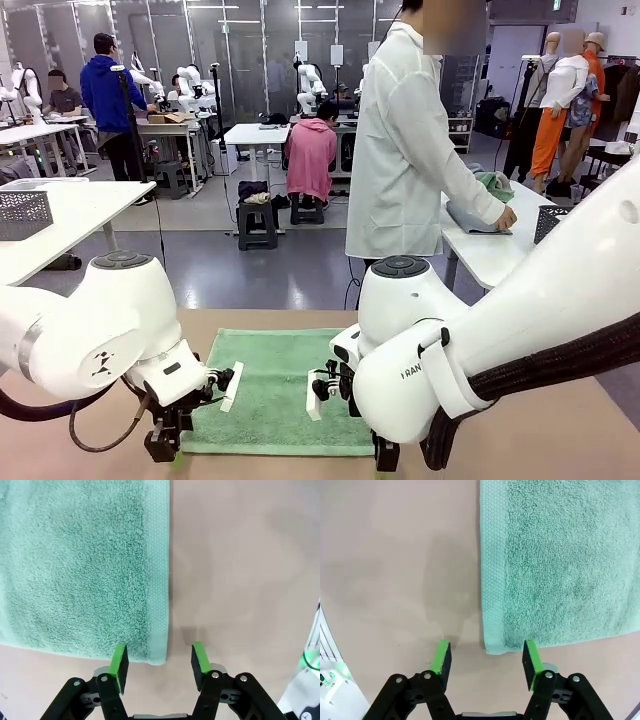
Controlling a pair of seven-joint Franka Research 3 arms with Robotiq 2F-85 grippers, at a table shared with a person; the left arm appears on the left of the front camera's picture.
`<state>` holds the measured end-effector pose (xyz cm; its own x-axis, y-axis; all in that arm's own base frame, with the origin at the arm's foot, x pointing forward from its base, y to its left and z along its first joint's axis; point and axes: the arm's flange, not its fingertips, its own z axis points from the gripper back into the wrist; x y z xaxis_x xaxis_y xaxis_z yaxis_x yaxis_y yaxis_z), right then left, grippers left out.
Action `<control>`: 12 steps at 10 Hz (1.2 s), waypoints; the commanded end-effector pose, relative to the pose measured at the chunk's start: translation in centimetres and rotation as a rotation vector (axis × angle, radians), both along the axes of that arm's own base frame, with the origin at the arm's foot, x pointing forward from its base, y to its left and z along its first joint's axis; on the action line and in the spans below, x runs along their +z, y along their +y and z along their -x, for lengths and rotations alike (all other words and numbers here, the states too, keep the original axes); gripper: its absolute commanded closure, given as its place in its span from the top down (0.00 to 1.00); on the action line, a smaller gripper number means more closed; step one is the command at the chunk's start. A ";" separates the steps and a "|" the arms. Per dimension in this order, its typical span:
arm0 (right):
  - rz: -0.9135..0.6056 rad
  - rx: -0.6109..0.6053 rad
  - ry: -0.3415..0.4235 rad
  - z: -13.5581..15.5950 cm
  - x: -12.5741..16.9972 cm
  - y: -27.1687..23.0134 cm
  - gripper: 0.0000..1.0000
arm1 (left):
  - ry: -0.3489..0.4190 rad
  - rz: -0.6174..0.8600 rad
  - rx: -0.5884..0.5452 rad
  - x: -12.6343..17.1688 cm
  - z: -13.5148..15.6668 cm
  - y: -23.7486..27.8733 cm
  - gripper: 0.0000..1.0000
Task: Fold the towels and place them in the basket.
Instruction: When a person lays out a Towel with hook on the table, fold it in half twice.
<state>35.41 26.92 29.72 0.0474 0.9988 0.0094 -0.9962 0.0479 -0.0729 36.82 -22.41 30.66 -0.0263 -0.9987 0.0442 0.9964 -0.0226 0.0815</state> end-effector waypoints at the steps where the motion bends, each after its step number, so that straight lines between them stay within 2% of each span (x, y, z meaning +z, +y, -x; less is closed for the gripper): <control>1: 0.028 -0.029 -0.008 -0.4 -0.1 0.6 0.58 | -0.032 0.004 -0.011 -0.3 -0.6 -0.1 0.52; 6: 0.030 -0.037 -0.015 -0.8 -0.1 0.3 0.58 | -0.032 -0.007 -0.008 -0.4 -1.4 -0.4 0.52; 10: 0.029 -0.044 -0.012 -1.2 -0.3 0.1 0.58 | -0.031 -0.026 -0.001 -0.8 -1.9 -0.5 0.34; 11: 0.028 -0.043 -0.011 -1.3 -0.4 0.1 0.58 | -0.032 -0.027 -0.001 -0.9 -2.0 -0.5 0.26; 12: 0.025 -0.039 -0.016 -1.4 -0.4 0.0 0.40 | -0.032 -0.031 -0.001 -0.9 -2.2 -0.5 0.14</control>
